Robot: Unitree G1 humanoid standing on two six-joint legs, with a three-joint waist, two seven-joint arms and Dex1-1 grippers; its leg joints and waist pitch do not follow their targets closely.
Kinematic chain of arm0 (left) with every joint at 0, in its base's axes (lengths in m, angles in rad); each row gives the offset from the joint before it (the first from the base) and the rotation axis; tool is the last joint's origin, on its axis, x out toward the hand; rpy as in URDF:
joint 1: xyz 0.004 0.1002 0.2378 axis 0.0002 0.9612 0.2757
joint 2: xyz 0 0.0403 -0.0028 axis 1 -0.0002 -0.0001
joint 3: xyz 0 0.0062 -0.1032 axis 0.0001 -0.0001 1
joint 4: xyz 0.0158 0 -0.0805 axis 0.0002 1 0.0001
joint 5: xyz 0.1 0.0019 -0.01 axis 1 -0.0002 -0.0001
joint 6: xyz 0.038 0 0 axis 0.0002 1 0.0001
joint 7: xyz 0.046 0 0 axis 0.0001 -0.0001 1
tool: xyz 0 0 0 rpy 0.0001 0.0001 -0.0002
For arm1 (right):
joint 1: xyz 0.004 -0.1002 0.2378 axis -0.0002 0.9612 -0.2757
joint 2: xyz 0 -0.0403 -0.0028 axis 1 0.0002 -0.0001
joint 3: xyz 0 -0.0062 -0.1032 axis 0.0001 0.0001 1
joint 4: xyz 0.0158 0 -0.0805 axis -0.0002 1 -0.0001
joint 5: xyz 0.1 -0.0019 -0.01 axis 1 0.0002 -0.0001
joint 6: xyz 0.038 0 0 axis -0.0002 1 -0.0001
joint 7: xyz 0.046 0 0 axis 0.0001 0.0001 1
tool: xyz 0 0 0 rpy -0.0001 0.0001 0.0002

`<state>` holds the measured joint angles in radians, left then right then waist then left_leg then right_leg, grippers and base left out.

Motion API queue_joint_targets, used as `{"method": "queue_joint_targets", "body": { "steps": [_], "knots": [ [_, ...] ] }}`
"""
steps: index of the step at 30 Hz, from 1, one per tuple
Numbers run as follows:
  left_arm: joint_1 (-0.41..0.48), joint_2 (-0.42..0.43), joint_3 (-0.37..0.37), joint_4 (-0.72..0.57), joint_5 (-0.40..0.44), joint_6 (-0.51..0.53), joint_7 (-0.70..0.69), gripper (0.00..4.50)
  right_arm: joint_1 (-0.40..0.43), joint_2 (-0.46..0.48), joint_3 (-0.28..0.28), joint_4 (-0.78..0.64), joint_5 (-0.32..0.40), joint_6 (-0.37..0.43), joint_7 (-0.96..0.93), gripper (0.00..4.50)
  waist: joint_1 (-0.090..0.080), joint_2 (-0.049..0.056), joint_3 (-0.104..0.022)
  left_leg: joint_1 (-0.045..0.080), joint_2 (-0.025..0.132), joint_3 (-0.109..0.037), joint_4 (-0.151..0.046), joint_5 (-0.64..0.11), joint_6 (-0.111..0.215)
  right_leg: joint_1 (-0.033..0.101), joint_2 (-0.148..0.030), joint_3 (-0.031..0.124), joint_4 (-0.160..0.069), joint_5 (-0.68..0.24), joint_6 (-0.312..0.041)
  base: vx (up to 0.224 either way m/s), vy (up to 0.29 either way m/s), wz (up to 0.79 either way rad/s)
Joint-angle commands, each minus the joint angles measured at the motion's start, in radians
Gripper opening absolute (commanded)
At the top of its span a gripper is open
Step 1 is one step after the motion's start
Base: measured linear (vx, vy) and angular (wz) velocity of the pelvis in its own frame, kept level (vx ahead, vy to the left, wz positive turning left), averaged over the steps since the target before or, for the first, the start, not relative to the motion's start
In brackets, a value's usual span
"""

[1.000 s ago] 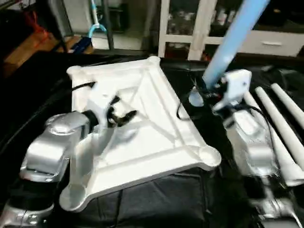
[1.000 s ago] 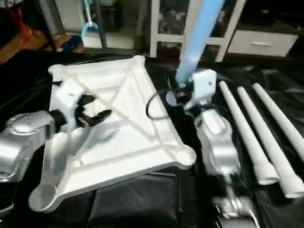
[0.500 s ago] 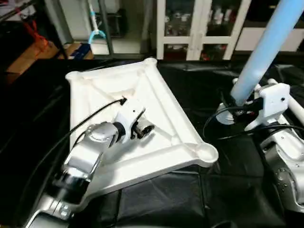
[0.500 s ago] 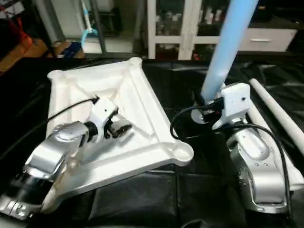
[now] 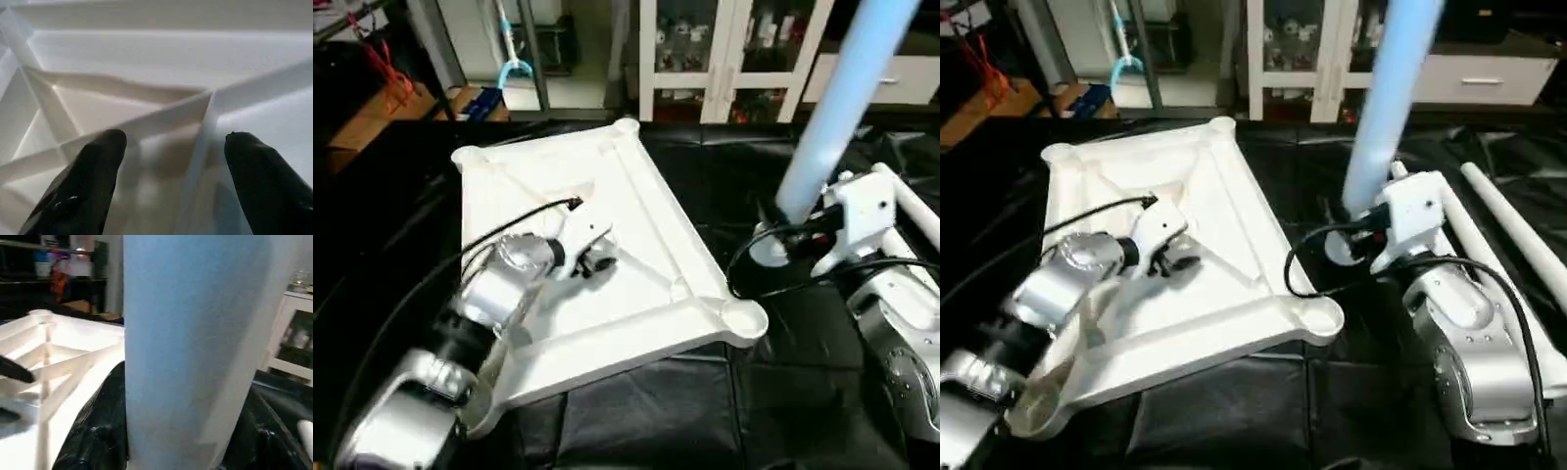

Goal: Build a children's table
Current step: Rotate table base

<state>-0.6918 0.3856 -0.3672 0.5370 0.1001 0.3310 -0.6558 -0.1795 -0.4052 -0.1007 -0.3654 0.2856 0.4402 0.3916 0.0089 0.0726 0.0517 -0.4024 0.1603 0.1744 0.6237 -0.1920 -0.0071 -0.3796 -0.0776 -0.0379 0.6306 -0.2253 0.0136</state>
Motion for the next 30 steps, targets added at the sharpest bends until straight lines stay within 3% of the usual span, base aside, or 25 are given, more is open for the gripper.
{"method": "queue_joint_targets", "body": {
  "steps": [1,8,13,15,22,24,30],
  "knots": [
    [-0.025,0.011,-0.011,0.035,0.013,-0.02,-0.032,3.28,0.003,-0.009,0.003,-0.038,0.013,0.013,0.012,1.86,0.002,-0.012,-0.072,0.032,0.058,-0.026,-0.074,-0.087,0.06,0.04,-0.062,0.036,-0.066,0.065,-0.261,0.0,0.0,0.0],
    [-0.109,-0.01,-0.019,0.172,-0.011,-0.052,-0.199,2.63,0.012,-0.017,0.012,-0.047,0.02,0.024,0.023,1.86,0.01,-0.014,-0.073,0.032,0.059,-0.023,-0.073,-0.089,0.058,0.041,-0.069,0.038,-0.064,0.069,-0.283,0.0,0.0,0.0],
    [-0.151,-0.036,-0.046,0.271,0.027,-0.109,-0.207,2.17,0.019,-0.014,0.016,-0.054,0.014,0.028,0.028,1.86,0.021,-0.013,-0.074,0.032,0.061,-0.025,-0.073,-0.09,0.06,0.044,-0.071,0.039,-0.064,0.084,-0.284,0.0,0.0,0.0],
    [-0.182,-0.057,-0.056,0.342,0.065,-0.148,-0.181,1.96,0.024,-0.013,0.018,-0.062,0.011,0.03,0.025,1.86,0.021,-0.007,-0.074,0.032,0.06,-0.026,-0.072,-0.087,0.061,0.044,-0.07,0.038,-0.063,0.097,-0.284,0.0,0.0,0.0],
    [-0.234,-0.068,-0.06,0.45,0.095,-0.189,-0.155,1.46,0.039,-0.01,0.021,-0.077,0.007,0.031,0.018,1.86,0.022,-0.006,-0.076,0.034,0.061,-0.027,-0.072,-0.096,0.059,0.045,-0.071,0.037,-0.063,0.118,-0.294,0.0,0.0,0.0],
    [-0.244,-0.067,-0.06,0.477,0.106,-0.195,-0.155,1.11,0.043,-0.01,0.021,-0.081,0.006,0.031,0.016,1.86,0.023,-0.006,-0.076,0.034,0.062,-0.028,-0.073,-0.1,0.057,0.047,-0.072,0.038,-0.062,0.125,-0.296,0.0,0.0,0.0],
    [-0.246,-0.067,-0.05,0.514,0.113,-0.199,-0.173,0.7,0.046,-0.004,0.025,-0.081,0.003,0.031,0.011,1.86,0.02,-0.009,-0.071,0.034,0.063,-0.028,-0.078,-0.143,0.045,0.046,-0.074,0.038,-0.07,0.05,-0.295,0.0,0.0,0.0]
  ]
}}
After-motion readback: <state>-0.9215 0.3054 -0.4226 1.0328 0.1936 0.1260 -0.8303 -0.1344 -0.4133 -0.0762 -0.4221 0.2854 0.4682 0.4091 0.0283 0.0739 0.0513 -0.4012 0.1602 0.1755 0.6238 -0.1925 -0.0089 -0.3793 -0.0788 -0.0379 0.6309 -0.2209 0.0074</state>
